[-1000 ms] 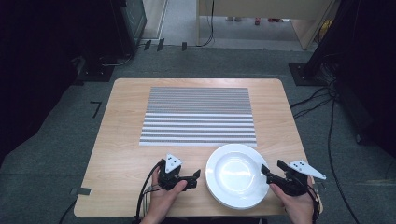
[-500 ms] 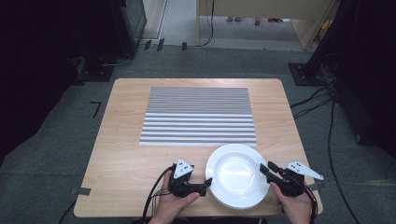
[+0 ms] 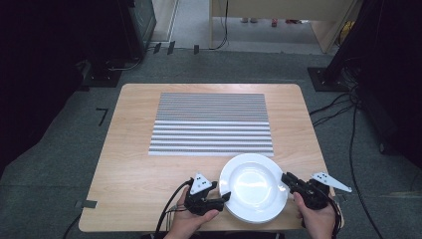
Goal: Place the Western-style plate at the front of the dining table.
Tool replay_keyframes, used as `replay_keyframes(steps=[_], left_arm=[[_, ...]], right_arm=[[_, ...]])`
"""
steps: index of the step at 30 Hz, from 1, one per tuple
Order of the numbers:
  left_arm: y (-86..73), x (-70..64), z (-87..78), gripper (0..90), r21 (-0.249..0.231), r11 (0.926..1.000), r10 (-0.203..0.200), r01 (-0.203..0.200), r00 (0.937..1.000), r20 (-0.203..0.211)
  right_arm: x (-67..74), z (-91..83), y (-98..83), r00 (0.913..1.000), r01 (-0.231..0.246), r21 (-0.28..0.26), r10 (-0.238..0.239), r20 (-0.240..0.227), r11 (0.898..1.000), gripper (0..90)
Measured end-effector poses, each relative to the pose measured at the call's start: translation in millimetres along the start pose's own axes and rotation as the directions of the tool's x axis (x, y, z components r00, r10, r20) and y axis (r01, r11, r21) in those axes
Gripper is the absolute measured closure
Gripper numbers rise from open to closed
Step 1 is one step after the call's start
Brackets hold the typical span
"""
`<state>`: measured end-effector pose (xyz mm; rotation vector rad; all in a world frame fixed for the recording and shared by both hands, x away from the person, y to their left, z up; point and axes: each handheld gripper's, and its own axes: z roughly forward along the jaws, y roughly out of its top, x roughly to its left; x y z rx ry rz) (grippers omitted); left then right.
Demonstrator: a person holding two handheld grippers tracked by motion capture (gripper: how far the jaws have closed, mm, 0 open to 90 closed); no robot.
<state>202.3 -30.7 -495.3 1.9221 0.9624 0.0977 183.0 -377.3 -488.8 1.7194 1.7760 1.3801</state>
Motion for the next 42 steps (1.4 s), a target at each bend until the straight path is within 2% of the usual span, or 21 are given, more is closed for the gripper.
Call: replay_keyframes(steps=[7, 10, 13, 17, 23, 29, 34, 37, 42], left_arm=[[0.1, -0.5, 0.5, 41.4, 0.004, 0.9999, -0.012, 0.012, 0.9998, 0.019], [-0.1, -1.4, 0.1, 42.4, 0.002, 1.0000, -0.009, 0.009, 0.9999, 0.013], [0.0, -0.2, 0.0, 43.0, 0.006, 0.9997, -0.022, 0.022, 0.9995, 0.021], [-0.6, 0.3, -0.3, 43.2, 0.003, 0.9995, -0.031, 0.031, 0.9992, 0.025], [-0.6, 0.3, -0.4, 44.1, 0.000, 0.9994, -0.035, 0.035, 0.9991, 0.024], [-0.4, 0.6, -0.8, 45.1, -0.005, 0.9992, -0.040, 0.040, 0.9989, 0.023], [-0.5, 0.2, -0.8, 45.4, -0.005, 0.9992, -0.039, 0.039, 0.9990, 0.020], [-0.7, 0.2, -0.6, 45.6, -0.005, 0.9992, -0.040, 0.040, 0.9991, 0.018], [-0.7, 0.3, -0.5, 46.1, -0.005, 0.9992, -0.039, 0.039, 0.9991, 0.016]], right_arm=[[-4.7, 2.7, -0.1, 0.9982, -0.058, 0.014, 0.058, -0.018, 0.998, 77.4], [-4.5, 3.6, -0.3, 0.9967, -0.081, 0.029, 0.081, -0.008, 0.996, 79.8], [-4.0, 4.0, -0.3, 0.9966, -0.083, 0.027, 0.083, 0.002, 0.996, 81.4], [-8.3, 3.2, -0.4, 0.9922, -0.123, 0.021, 0.123, -0.019, 0.992, 83.9], [-10.4, 3.3, -0.7, 0.9906, -0.134, 0.002, 0.134, -0.026, 0.991, 86.0], [-15.6, 3.8, -1.8, 0.9798, -0.190, -0.011, 0.189, -0.065, 0.982, 86.8], [-15.9, 3.4, -1.4, 0.9786, -0.194, -0.017, 0.193, -0.072, 0.981, 87.0], [-16.2, 1.2, -0.5, 0.9725, -0.216, -0.033, 0.212, -0.097, 0.976, 87.2], [-16.9, 2.0, -0.9, 0.9697, -0.224, -0.028, 0.220, -0.107, 0.974, 86.4]])
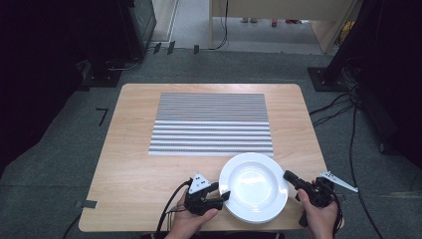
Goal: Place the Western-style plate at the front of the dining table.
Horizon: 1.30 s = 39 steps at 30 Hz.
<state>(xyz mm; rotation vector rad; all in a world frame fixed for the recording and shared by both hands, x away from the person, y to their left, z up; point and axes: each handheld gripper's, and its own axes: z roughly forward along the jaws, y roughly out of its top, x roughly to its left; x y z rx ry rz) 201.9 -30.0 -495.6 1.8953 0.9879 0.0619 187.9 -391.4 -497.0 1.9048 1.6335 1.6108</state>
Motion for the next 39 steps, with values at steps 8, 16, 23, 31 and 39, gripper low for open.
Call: replay_keyframes(steps=[8, 16, 23, 31, 39], left_arm=[[0.0, -0.1, 0.0, 46.5, -0.002, 1.0000, 0.000, 0.000, 1.0000, -0.003], [-0.1, -0.5, 0.1, 47.0, -0.005, 1.0000, 0.001, -0.001, 1.0000, -0.009], [-0.2, -0.7, -0.3, 49.7, -0.017, 0.9999, 0.001, -0.001, 0.9998, -0.017], [-0.3, -2.1, -2.4, 50.7, -0.035, 0.9994, -0.008, 0.007, 0.9997, -0.023], [3.5, 0.7, -8.1, 55.2, -0.046, 0.9984, -0.032, 0.032, 0.9995, -0.001]], right_arm=[[-1.0, 2.8, -0.4, 0.9997, -0.018, 0.000, 0.018, -0.016, 1.000, 84.8], [-4.7, 5.6, -0.7, 0.9984, -0.043, -0.003, 0.043, -0.036, 0.999, 84.7], [-4.0, 8.8, -1.4, 0.9980, -0.045, -0.030, 0.044, -0.046, 0.999, 84.7], [-5.2, 13.4, -2.3, 0.9947, -0.071, -0.031, 0.068, -0.077, 0.997, 83.9], [0.3, 22.0, -7.9, 0.9959, -0.040, 0.032, 0.043, -0.079, 0.999, 81.5]])
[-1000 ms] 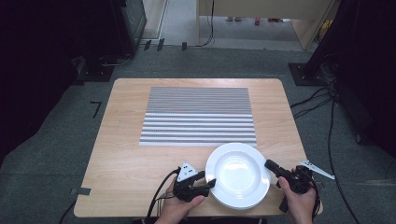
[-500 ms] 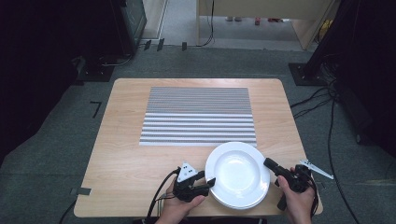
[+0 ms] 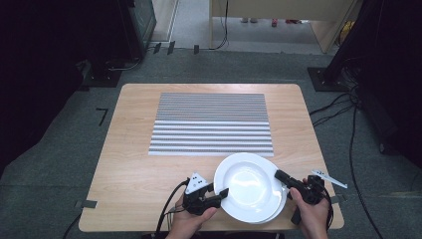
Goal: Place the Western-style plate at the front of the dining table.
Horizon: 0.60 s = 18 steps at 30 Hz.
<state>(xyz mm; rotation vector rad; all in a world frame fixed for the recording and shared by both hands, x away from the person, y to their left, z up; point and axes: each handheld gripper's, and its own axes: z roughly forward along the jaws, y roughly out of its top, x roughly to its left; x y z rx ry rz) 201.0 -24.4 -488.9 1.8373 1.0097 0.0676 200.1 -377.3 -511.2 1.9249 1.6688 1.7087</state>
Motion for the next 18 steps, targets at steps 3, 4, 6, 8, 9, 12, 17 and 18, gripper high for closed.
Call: replay_keyframes(steps=[3, 4, 6, 8, 9, 12, 17, 18], left_arm=[[1.2, 1.3, -1.8, 56.2, 0.001, 1.0000, -0.001, 0.001, 1.0000, -0.009], [1.6, 3.7, -3.8, 56.3, -0.002, 1.0000, -0.009, 0.009, 0.9998, -0.016], [1.9, 4.8, -5.0, 56.9, -0.003, 0.9999, -0.013, 0.013, 0.9997, -0.020], [2.3, 7.0, -7.0, 57.6, -0.007, 0.9998, -0.019, 0.019, 0.9996, -0.022], [2.6, 8.2, -8.0, 58.0, -0.009, 0.9997, -0.021, 0.021, 0.9996, -0.019], [2.7, 9.4, -8.9, 59.1, -0.010, 0.9996, -0.027, 0.027, 0.9996, -0.011], [2.9, 13.2, -10.3, 63.9, -0.014, 0.9983, -0.056, 0.056, 0.9980, 0.031], [3.2, 14.7, -11.4, 64.9, -0.023, 0.9978, -0.061, 0.062, 0.9970, 0.047]], right_arm=[[-0.3, 0.3, -0.4, 1.0000, -0.004, 0.008, 0.004, -0.006, 1.000, 81.4], [-0.7, 0.3, -0.7, 0.9998, -0.011, 0.018, 0.012, -0.019, 1.000, 81.4], [-0.2, 0.2, -0.9, 0.9995, -0.018, 0.026, 0.019, -0.025, 1.000, 81.3], [0.7, 0.8, -1.8, 0.9993, -0.019, 0.031, 0.020, -0.031, 0.999, 80.8], [1.4, 1.0, -2.1, 0.9993, -0.020, 0.033, 0.021, -0.031, 0.999, 80.3], [3.1, 1.4, -2.9, 0.9997, -0.006, 0.028, 0.007, -0.025, 1.000, 78.7], [5.9, 2.5, -4.0, 0.9995, 0.027, 0.021, -0.026, -0.020, 0.999, 75.3], [6.5, 3.0, -4.2, 0.9993, 0.032, 0.019, -0.032, -0.020, 0.999, 74.4]])
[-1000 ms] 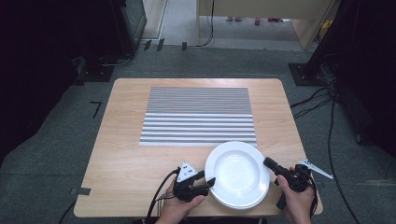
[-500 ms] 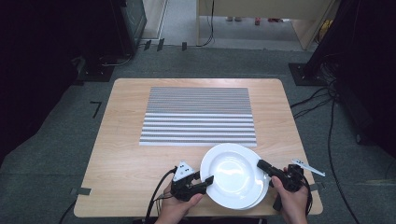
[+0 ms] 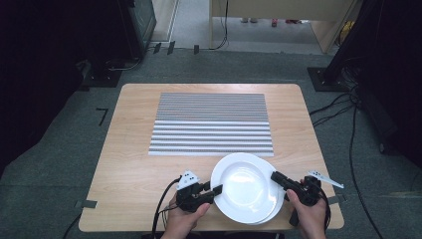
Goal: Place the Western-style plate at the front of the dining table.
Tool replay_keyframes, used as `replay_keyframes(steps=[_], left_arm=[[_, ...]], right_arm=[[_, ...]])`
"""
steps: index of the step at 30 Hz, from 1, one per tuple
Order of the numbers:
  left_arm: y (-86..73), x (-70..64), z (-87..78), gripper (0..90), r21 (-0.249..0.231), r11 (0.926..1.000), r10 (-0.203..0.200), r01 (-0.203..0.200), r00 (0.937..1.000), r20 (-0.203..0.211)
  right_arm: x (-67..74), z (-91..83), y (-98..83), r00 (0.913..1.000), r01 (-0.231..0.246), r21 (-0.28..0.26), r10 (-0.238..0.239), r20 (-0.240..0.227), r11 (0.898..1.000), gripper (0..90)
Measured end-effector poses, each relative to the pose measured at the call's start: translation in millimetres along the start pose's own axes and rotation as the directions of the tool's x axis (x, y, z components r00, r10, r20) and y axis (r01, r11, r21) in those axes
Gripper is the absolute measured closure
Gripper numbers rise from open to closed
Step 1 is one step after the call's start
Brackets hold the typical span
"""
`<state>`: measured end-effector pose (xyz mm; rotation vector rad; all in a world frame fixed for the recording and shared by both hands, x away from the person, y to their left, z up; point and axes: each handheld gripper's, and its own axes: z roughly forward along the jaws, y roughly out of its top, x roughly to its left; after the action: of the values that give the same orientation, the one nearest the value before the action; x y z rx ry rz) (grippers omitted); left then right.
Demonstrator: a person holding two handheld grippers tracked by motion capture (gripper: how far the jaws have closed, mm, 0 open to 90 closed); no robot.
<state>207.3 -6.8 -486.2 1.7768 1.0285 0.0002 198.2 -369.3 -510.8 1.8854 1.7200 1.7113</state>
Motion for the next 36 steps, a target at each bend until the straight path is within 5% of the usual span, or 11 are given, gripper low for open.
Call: replay_keyframes(steps=[16, 19, 20, 22, 30, 34, 36], left_arm=[[1.4, 11.6, -4.5, 72.4, -0.031, 0.9955, -0.087, 0.090, 0.9932, 0.078], [0.6, 16.9, -5.3, 75.3, -0.046, 0.9868, -0.149, 0.155, 0.9824, 0.112], [0.1, 21.5, -5.8, 77.4, -0.052, 0.9798, -0.185, 0.193, 0.9728, 0.140], [-0.1, 23.9, -6.5, 78.6, -0.061, 0.9757, -0.199, 0.210, 0.9680, 0.153], [0.3, 25.8, -8.3, 79.8, -0.075, 0.9734, -0.202, 0.216, 0.9662, 0.160], [-0.8, 29.8, -8.8, 81.0, -0.086, 0.9632, -0.234, 0.255, 0.9523, 0.196], [-0.6, 31.1, -9.4, 81.5, -0.090, 0.9619, -0.237, 0.258, 0.9507, 0.200]], right_arm=[[5.7, 5.0, -1.2, 0.9977, 0.068, 0.012, -0.067, -0.005, 0.998, 67.6], [7.3, 6.3, -0.9, 0.9964, 0.084, 0.026, -0.084, -0.012, 0.996, 65.3], [9.0, 7.9, -1.5, 0.9961, 0.087, 0.043, -0.086, -0.020, 0.995, 64.9], [11.2, 10.2, -2.2, 0.9946, 0.102, 0.056, -0.101, -0.022, 0.993, 64.7], [18.1, 13.0, -2.6, 0.9861, 0.166, 0.079, -0.166, -0.005, 0.983, 65.2], [21.9, 13.0, -1.6, 0.9803, 0.197, 0.083, -0.197, -0.004, 0.977, 65.9], [23.8, 13.4, -1.1, 0.9773, 0.211, 0.087, -0.212, -0.006, 0.974, 65.9]])
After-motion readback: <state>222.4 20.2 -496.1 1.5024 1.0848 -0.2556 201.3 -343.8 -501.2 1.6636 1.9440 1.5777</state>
